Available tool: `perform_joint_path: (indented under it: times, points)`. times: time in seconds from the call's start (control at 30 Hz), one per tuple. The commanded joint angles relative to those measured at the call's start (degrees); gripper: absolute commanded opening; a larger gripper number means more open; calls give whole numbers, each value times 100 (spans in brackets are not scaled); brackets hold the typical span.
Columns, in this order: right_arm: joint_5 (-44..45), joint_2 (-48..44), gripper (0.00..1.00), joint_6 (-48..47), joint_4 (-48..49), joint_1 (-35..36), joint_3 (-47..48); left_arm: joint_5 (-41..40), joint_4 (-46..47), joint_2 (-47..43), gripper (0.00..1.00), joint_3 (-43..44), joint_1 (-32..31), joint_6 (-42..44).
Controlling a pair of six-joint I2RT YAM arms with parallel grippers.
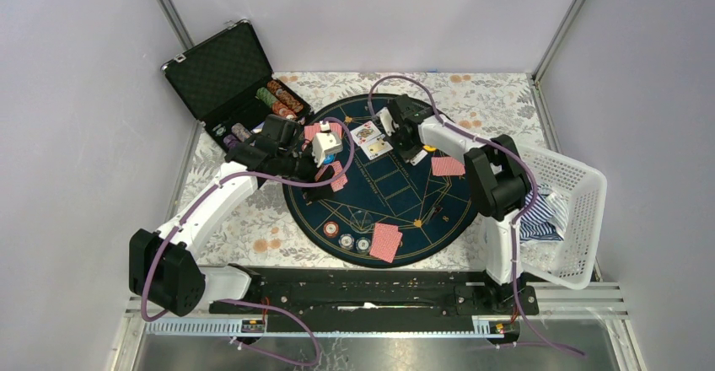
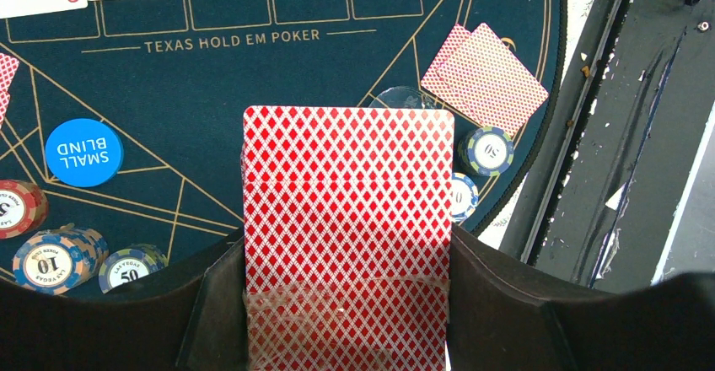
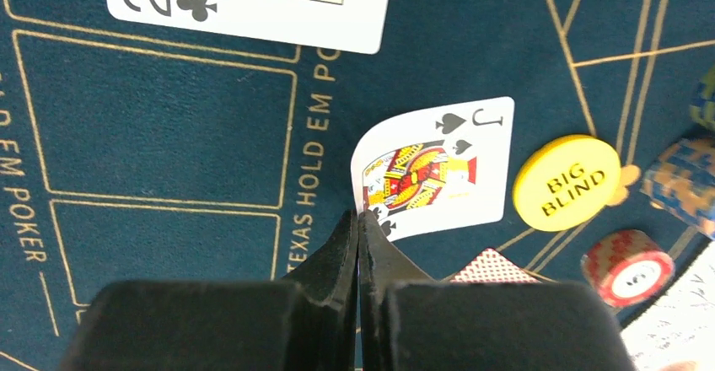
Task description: Distribute texas hold em gaming equipment
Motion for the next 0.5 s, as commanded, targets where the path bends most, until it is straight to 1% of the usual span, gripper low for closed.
perform_joint_path:
  times: [0.0,0.13,0.47]
  points:
    - [-339,176,0,355,-160,166,315,203,290,-114,0,200,11,38]
    - [-366,310,0,502,-156,310,403,192,289,-103,0,207,11,36]
    - [-972,560,0,1010,-356,367,630,206,288,-95,0,227,11,42]
